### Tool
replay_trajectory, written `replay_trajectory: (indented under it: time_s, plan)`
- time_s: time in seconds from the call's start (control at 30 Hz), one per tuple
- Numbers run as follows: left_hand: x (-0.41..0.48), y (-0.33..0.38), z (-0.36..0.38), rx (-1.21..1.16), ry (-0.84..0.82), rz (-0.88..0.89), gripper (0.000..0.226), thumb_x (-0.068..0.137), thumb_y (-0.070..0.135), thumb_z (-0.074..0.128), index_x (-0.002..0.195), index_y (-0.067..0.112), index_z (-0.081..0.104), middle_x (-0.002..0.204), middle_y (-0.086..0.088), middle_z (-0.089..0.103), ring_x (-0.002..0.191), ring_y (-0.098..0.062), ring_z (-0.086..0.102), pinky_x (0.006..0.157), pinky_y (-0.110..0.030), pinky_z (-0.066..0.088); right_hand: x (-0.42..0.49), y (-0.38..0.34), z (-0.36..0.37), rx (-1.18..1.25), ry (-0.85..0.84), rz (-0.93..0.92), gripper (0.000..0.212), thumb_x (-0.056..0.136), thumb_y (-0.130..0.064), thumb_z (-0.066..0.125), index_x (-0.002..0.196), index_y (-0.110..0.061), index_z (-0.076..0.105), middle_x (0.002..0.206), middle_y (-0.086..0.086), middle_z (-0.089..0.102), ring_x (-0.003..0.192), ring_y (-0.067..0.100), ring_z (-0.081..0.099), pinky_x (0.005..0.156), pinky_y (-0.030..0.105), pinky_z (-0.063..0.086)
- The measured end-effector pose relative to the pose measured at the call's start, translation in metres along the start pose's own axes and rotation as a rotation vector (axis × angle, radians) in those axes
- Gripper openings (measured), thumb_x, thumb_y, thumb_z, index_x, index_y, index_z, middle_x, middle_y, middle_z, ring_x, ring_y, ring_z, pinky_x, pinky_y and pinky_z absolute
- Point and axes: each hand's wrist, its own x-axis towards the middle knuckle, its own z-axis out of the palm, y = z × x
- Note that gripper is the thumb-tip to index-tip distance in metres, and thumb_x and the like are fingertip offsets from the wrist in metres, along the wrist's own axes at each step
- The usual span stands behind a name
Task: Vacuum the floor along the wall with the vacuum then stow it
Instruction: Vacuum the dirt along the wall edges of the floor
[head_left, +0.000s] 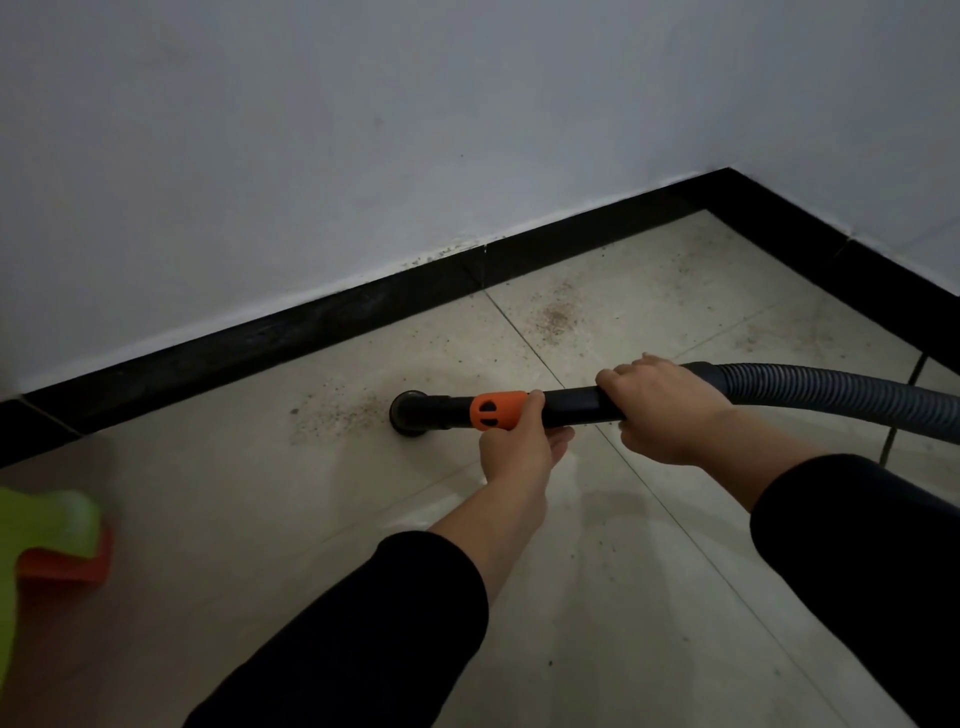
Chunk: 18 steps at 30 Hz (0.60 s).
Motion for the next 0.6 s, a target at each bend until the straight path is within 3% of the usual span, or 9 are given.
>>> replay_trajectory:
  time_s: [0.13, 0.23, 0.43, 0.6]
  plan:
    - [-0.001, 0.005, -0.008, -0.016, 0.007, 0.001, 0.025, 0.091, 0.029, 0.065, 0.099, 0.006, 0.059, 0.088, -0.012, 0.074, 0.077, -0.018, 0.073, 0.074, -0.025, 0.059, 0.003, -0.006, -0.002, 0.025, 0.018, -0.01, 0.018, 0.088, -0.015, 0.05, 0.107, -0.016, 0.05, 0.101, 0.001, 0.059, 0.095, 0.02, 0.054, 0.088, 0.025, 0.036]
    - [0.0, 0.008, -0.013, -0.016, 0.028, 0.013, 0.023, 0.091, 0.029, 0.065, 0.093, 0.008, 0.058, 0.087, -0.012, 0.074, 0.076, -0.018, 0.073, 0.072, -0.024, 0.058, 0.006, -0.013, -0.004, 0.031, 0.022, -0.021, 0.019, 0.089, -0.015, 0.051, 0.108, -0.016, 0.05, 0.101, 0.001, 0.058, 0.095, 0.02, 0.054, 0.08, 0.023, 0.032]
    - [0.003, 0.015, -0.027, -0.012, 0.058, 0.028, 0.023, 0.091, 0.028, 0.065, 0.098, 0.007, 0.058, 0.086, -0.012, 0.074, 0.075, -0.019, 0.073, 0.077, -0.028, 0.059, 0.013, -0.025, -0.009, 0.046, 0.014, -0.049, 0.018, 0.088, -0.015, 0.051, 0.106, -0.016, 0.05, 0.099, 0.001, 0.057, 0.093, 0.021, 0.053, 0.076, 0.024, 0.032]
    - [0.005, 0.02, -0.034, 0.006, 0.08, 0.047, 0.022, 0.091, 0.03, 0.065, 0.095, 0.009, 0.058, 0.08, -0.009, 0.073, 0.072, -0.016, 0.073, 0.078, -0.028, 0.059, 0.019, -0.031, -0.011, 0.05, 0.011, -0.07, 0.017, 0.087, -0.015, 0.051, 0.105, -0.017, 0.049, 0.088, -0.003, 0.045, 0.082, 0.017, 0.045, 0.073, 0.025, 0.034]
